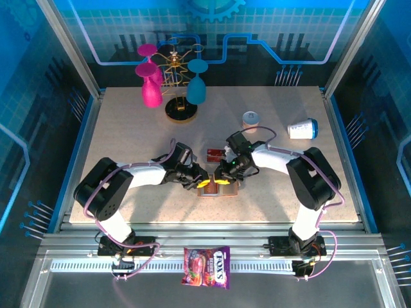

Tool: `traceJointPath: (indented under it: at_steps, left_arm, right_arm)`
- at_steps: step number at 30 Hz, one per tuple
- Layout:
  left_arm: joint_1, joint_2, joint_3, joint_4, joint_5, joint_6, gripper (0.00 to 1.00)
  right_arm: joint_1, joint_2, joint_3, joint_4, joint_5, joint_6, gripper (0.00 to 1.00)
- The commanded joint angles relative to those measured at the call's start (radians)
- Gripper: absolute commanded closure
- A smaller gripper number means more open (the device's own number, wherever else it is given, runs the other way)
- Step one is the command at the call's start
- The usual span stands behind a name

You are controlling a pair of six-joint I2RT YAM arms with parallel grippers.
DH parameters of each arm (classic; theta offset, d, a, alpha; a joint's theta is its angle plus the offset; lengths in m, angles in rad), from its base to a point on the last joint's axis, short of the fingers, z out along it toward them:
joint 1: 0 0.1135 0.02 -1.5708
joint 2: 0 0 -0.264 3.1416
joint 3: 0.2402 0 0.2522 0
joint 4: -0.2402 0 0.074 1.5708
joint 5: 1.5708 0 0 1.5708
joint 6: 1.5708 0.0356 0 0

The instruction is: Take the credit cards out of the card holder

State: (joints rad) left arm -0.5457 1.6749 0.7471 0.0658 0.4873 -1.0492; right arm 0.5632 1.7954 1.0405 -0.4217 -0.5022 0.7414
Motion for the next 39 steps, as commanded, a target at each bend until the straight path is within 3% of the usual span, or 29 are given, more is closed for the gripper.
traceJointPath:
  at_steps: [1, 31, 39]
  left_arm:
    - [0.006, 0.011, -0.018, 0.004, 0.018, -0.005, 0.82]
    - [0.014, 0.011, -0.01, -0.043, 0.013, 0.025, 0.81]
    - [0.018, 0.012, -0.008, -0.047, 0.013, 0.029, 0.81]
  right_arm:
    - [0.017, 0.024, 0.015, 0.011, -0.008, 0.011, 0.78]
    - [0.027, 0.059, 0.026, 0.021, -0.016, 0.015, 0.79]
    - [0.027, 0.06, 0.032, -0.01, 0.006, 0.002, 0.75]
